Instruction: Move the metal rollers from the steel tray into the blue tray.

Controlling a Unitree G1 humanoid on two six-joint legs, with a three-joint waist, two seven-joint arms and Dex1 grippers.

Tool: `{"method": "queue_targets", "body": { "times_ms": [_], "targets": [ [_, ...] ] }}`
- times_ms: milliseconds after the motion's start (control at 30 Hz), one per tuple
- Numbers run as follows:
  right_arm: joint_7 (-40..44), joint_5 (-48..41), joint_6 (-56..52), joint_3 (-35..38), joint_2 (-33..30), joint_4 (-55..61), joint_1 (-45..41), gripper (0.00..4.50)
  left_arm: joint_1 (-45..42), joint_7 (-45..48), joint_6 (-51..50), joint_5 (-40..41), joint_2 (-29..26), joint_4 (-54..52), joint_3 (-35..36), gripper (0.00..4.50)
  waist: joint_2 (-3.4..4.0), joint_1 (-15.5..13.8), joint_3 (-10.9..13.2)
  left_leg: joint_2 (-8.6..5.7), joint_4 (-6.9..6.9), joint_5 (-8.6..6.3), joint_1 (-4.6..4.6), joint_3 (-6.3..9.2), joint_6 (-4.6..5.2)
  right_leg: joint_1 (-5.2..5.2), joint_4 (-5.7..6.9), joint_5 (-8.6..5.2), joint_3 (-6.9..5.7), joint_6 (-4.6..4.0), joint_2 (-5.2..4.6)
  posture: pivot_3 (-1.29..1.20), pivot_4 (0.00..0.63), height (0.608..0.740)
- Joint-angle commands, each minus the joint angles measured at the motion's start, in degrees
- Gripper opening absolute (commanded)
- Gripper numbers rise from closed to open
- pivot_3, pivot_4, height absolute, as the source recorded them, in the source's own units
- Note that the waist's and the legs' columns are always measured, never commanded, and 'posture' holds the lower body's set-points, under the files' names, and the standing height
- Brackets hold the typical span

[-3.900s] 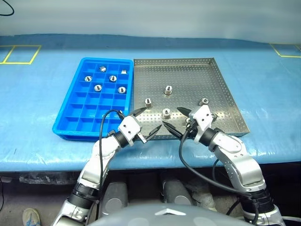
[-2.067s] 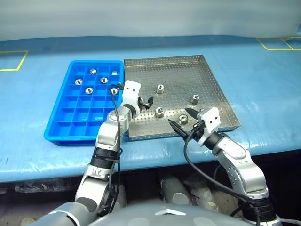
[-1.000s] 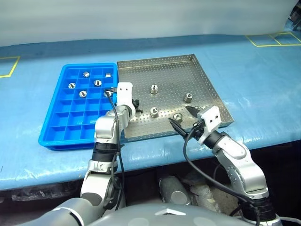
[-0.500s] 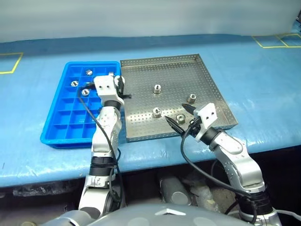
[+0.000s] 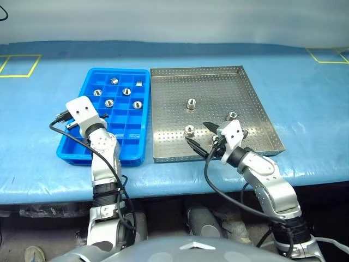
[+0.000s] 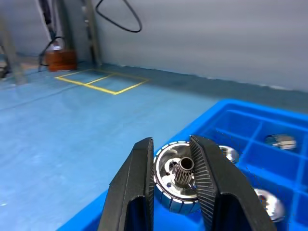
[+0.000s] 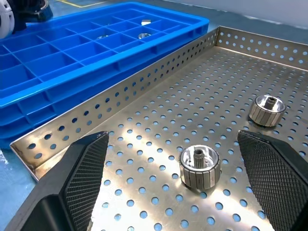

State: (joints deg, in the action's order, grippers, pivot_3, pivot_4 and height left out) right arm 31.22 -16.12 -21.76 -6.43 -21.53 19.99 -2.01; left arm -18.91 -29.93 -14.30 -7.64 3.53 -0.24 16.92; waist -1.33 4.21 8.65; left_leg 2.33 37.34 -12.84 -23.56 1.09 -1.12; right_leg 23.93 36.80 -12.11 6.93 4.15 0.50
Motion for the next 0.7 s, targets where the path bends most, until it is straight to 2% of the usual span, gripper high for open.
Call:
{"method": "queue_targets", "body": {
  "times_ms": [33, 400, 667, 700],
  "targets": [
    [0.6, -0.2, 1.1, -0.2, 0.4, 0.6, -1.3, 4.50, -0.2, 0.6, -2.9, 0.8, -0.8, -0.6, 0.4, 0.94, -0.01, -0.2, 0.0, 0.00, 0.00, 0.00, 0.00, 0.01, 0.00, 0.00, 0.00, 0.00, 0.00, 0.00, 0.00, -0.02, 0.150, 0.740],
    [0.8, 0.1, 1.2, -0.8, 0.7, 0.7, -0.7, 4.50, 0.2, 5.7, -2.3, 0.5, -3.8, 0.3, -2.9, 0.94, -0.02, -0.4, 0.0, 0.00, 0.00, 0.00, 0.00, 0.02, -0.01, 0.00, 0.01, 0.00, -0.02, -0.01, 0.00, -0.03, 0.150, 0.740],
    [0.9, 0.0, 1.3, -1.2, 1.3, 0.7, -1.1, 4.50, -1.5, 2.9, -5.0, 1.7, -3.5, 3.6, -0.8, 0.94, -0.02, -0.3, 0.0, 0.02, 0.00, 0.00, 0.02, 0.01, 0.00, 0.00, 0.02, 0.00, -0.02, -0.01, 0.01, -0.03, 0.150, 0.740],
    [0.9, 0.1, 1.3, -1.3, 1.4, 0.6, -1.1, 4.50, -1.5, 4.3, -5.2, 3.0, -3.4, 3.6, -0.7, 1.26, -0.02, -0.3, 0.0, 0.02, 0.00, 0.00, 0.02, 0.02, 0.00, -0.01, 0.02, 0.00, -0.02, -0.01, 0.01, -0.03, 0.150, 0.740]
  ]
}}
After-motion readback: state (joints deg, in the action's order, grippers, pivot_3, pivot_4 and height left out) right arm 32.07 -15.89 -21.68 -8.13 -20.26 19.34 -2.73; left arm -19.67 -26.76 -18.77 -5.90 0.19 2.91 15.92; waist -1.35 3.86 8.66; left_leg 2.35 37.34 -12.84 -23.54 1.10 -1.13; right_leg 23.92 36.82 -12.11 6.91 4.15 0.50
